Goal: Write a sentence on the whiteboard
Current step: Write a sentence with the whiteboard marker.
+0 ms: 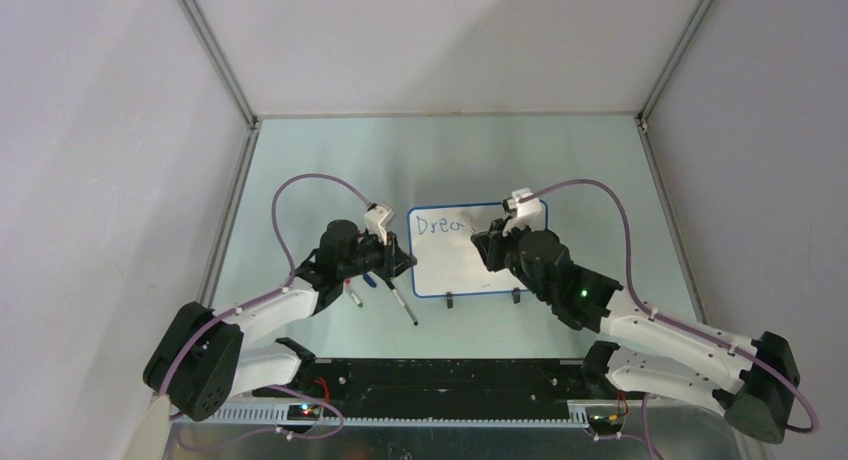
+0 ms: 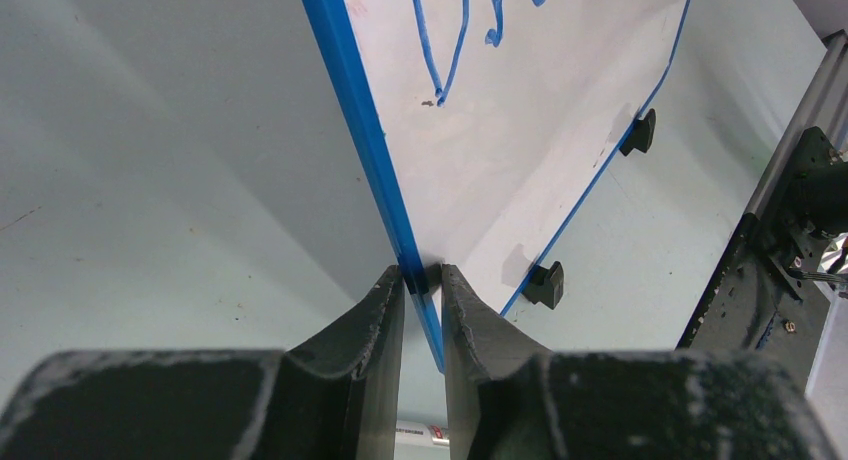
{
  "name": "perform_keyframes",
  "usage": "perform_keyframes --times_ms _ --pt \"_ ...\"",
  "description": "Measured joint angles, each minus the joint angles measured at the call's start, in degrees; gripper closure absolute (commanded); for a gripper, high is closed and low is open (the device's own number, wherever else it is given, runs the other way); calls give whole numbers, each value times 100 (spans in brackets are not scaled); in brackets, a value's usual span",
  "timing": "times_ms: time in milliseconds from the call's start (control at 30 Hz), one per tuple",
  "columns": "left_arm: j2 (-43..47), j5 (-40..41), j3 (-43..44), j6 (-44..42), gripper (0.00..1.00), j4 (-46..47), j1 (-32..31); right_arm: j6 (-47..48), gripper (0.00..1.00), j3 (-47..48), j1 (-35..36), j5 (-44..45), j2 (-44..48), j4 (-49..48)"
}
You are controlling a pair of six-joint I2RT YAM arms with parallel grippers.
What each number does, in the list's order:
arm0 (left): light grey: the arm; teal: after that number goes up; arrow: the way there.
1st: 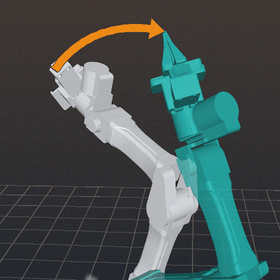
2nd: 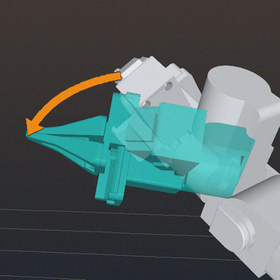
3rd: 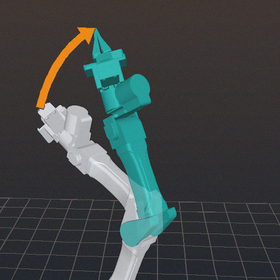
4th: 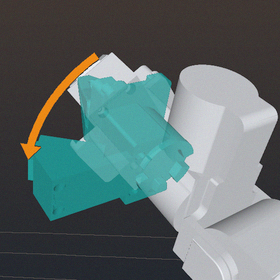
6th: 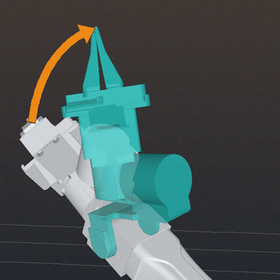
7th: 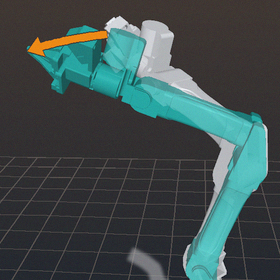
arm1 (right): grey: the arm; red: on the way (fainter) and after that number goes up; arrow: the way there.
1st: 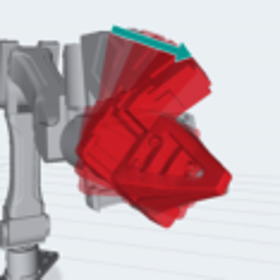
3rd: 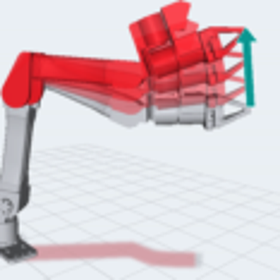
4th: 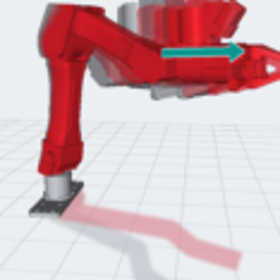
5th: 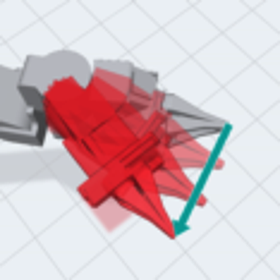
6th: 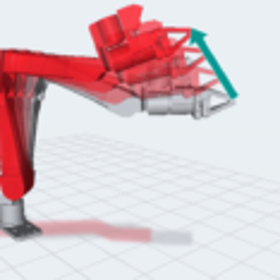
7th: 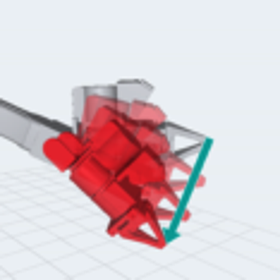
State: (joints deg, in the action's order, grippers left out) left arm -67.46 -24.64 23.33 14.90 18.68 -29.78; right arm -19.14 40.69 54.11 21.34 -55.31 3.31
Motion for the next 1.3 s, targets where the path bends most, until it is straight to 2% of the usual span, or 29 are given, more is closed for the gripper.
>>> perform_keyframes --times_ms 167,433,767,967,1133,1300 --pt "4 0 0 0 76 -2 0 184 100 -575 66 122 431 -610" --pt "57 2 -2 0 76 0 0 291 100 -664 59 195 417 -780" --pt "63 2 -2 -4 76 2 0 291 100 -188 -61 -42 234 118" --pt "63 0 -2 -13 75 2 0 413 100 295 -417 -496 216 909" --pt "68 -2 -2 -42 76 2 0 282 100 448 -953 -1021 31 833" --pt "79 -2 -2 -44 75 4 0 245 100 448 -885 -1062 -98 752"
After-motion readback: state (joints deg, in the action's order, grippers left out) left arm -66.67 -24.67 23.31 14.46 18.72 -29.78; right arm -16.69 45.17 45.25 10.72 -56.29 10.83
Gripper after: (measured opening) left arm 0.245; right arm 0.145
